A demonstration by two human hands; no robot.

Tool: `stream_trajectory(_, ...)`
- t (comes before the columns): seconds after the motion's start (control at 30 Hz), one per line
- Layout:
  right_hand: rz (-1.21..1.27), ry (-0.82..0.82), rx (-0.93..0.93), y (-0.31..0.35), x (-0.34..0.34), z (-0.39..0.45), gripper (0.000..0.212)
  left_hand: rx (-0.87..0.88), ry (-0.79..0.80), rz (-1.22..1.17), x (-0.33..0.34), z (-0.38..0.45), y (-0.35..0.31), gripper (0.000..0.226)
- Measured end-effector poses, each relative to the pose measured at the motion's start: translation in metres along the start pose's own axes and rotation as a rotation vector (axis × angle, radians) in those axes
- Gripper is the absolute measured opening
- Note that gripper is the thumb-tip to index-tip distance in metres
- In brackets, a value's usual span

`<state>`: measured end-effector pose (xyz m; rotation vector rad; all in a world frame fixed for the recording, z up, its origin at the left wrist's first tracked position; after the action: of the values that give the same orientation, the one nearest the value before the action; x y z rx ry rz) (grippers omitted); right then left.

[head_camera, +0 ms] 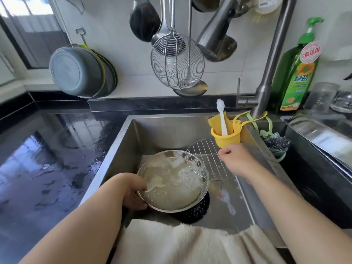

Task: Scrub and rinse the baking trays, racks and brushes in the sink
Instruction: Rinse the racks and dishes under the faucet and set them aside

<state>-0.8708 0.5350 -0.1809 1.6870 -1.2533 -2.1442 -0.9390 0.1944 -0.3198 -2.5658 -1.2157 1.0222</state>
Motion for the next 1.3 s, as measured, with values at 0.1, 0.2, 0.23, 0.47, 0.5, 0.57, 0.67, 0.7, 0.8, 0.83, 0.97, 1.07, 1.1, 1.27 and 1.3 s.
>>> stream_trajectory(0.1, 0.019, 0.031, -0.016, 0.006, 0.005, -0.002, 0.028, 0.007, 0.015, -0.018, 0.000, -0.004, 0.000, 0.036)
stream_trajectory(0.2, 0.031, 0.056, -0.004, 0.003, 0.006, -0.004, 0.030, 0.004, 0.006, -0.033, -0.002, -0.007, -0.003, 0.022)
stream_trajectory(0.23, 0.038, 0.057, -0.003, 0.001, 0.006, -0.004, 0.030, 0.006, -0.007, -0.017, -0.003, -0.007, -0.004, 0.020)
stream_trajectory(0.47, -0.017, 0.104, 0.039, -0.008, 0.013, -0.003, 0.033, 0.008, -0.032, 0.077, -0.005, 0.003, -0.004, 0.016)
stream_trajectory(0.5, -0.014, 0.103, 0.043, -0.009, 0.013, -0.002, 0.033, 0.005, -0.030, 0.093, -0.005, 0.004, -0.002, 0.016)
stream_trajectory(0.57, -0.004, 0.104, 0.048, -0.010, 0.013, -0.001, 0.034, 0.010, -0.037, 0.085, -0.006, 0.004, -0.002, 0.014)
stream_trajectory(0.67, 0.013, 0.099, 0.055, -0.013, 0.014, 0.002, 0.034, 0.052, -0.116, 0.041, -0.013, 0.000, -0.011, 0.013)
stream_trajectory(0.7, 0.020, 0.100, 0.053, -0.013, 0.014, 0.002, 0.032, 0.074, -0.144, 0.022, -0.015, -0.002, -0.015, 0.016)
stream_trajectory(0.8, 0.012, 0.119, 0.063, -0.013, 0.017, 0.003, 0.020, 0.111, -0.210, -0.041, -0.020, -0.013, -0.024, 0.022)
stream_trajectory(0.83, 0.002, 0.123, 0.068, -0.014, 0.018, 0.004, 0.020, 0.120, -0.233, -0.073, -0.023, -0.017, -0.027, 0.024)
stream_trajectory(0.97, -0.047, 0.136, 0.073, -0.020, 0.023, 0.011, 0.016, 0.205, -0.363, -0.219, -0.041, -0.037, -0.044, 0.025)
stream_trajectory(1.07, -0.085, 0.136, 0.062, -0.018, 0.025, 0.013, 0.013, 0.341, -0.514, -0.252, -0.066, -0.060, -0.063, 0.017)
stream_trajectory(1.1, -0.081, 0.144, 0.055, -0.017, 0.026, 0.013, 0.012, 0.398, -0.561, -0.219, -0.073, -0.071, -0.071, 0.015)
stream_trajectory(1.27, -0.073, 0.148, 0.054, -0.018, 0.026, 0.013, 0.027, 0.627, -0.809, 0.121, -0.094, -0.147, -0.113, 0.011)
stream_trajectory(1.3, -0.078, 0.147, 0.052, -0.018, 0.026, 0.013, 0.027, 0.665, -0.844, 0.158, -0.093, -0.162, -0.122, 0.013)
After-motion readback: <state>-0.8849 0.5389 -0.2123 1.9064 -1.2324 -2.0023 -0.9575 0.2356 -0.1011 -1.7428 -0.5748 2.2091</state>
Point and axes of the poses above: each hand's wrist, its own z-axis towards the middle knuckle, its own x-axis out of the palm, y = z × x, the point moved 9 cm from there along z, towards the middle knuckle, and after that the axes turned 9 degrees about -y, right-handed, at the moved point
